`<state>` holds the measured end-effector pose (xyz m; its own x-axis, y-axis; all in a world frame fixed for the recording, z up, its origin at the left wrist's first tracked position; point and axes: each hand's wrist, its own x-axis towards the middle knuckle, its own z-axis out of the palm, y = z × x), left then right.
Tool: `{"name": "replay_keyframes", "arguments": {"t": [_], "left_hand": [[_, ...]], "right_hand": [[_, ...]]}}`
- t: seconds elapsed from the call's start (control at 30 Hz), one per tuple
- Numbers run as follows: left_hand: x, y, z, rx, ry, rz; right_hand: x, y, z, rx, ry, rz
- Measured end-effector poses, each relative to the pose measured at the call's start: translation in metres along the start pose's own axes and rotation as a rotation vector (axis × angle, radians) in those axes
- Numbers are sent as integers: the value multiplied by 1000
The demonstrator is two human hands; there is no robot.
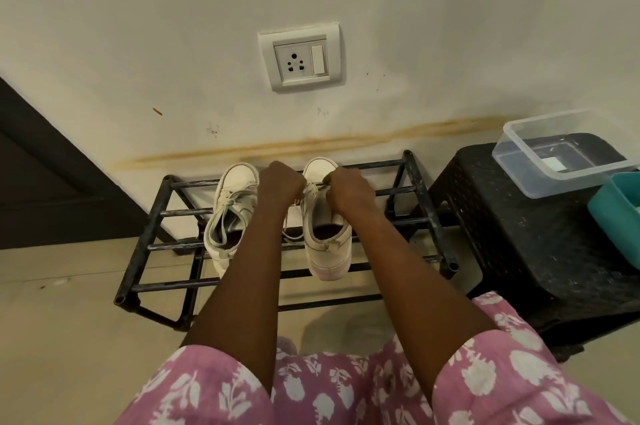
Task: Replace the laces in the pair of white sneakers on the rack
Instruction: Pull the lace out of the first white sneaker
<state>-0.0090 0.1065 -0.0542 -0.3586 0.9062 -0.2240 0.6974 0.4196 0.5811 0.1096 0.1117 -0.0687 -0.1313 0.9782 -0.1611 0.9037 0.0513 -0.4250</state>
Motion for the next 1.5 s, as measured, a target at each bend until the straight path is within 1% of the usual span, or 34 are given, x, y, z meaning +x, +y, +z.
{"name": "replay_keyframes", "arguments": {"t": [0.03, 0.13, 0.33, 0.4, 0.53, 0.6, 0.7, 0.8, 0.9, 0.93, 1.0, 1.07, 1.1, 1.13, 1.17, 1.2, 1.23, 1.33, 1.37, 1.43, 1.47, 1.5], "left_hand": [[0, 1, 1, 17, -30, -7], [-5, 4, 2, -104, -136, -63], [-4, 3, -5, -220, -436, -173], [-6, 4, -5, -262, -484, -181], [-8, 3, -8, -377, -604, -214], [-9, 2, -10, -431, -643, -226], [-10, 2, -12, -454, -690, -244], [-11, 5, -8, -379, -717, -225], [-11, 6, -1, -283, -655, -209], [-11, 6, 0, -262, -640, -211], [-9, 3, 2, -221, -609, -201], [-8, 0, 1, -206, -589, -187], [-7, -2, 0, -207, -591, -185], [-7, -3, -1, -210, -593, -185], [-7, -4, -3, -207, -597, -188], [-7, -5, -3, -203, -597, -188], [-6, -6, -3, -197, -596, -190], [-4, -8, -2, -225, -630, -201], [-4, -8, -2, -240, -649, -210], [-5, -7, -3, -241, -658, -213], [-4, -7, -2, -238, -657, -210], [-5, -6, -2, -234, -660, -213]], "right_hand": [[2, -1, 1, -26, -5, -17], [5, -5, 6, -88, -4, -73], [12, -7, 9, -141, 103, -74], [14, -8, 11, -119, 96, -74], [19, -6, 14, -65, 11, -86], [19, -5, 12, -16, 35, -81], [20, -4, 10, 107, 75, -22], [20, -3, 4, 255, 84, 58], [22, 4, -2, 424, 33, 134], [22, 7, -3, 558, -5, 186], [20, 11, -6, 1031, -60, 367], [19, 17, -6, 1468, -16, 561], [19, 20, -5, 1614, 18, 631], [20, 21, -5, 1695, 53, 681], [20, 21, -4, 1709, 69, 694], [19, 19, -6, 1627, 80, 655], [20, 16, -6, 1469, 81, 566], [22, 3, -8, 692, 68, 135], [21, -2, -7, 458, 45, 34], [16, -11, -1, 74, 43, -64], [14, -13, 3, -46, 50, -70], [13, -15, 7, -103, 53, -65]]}}
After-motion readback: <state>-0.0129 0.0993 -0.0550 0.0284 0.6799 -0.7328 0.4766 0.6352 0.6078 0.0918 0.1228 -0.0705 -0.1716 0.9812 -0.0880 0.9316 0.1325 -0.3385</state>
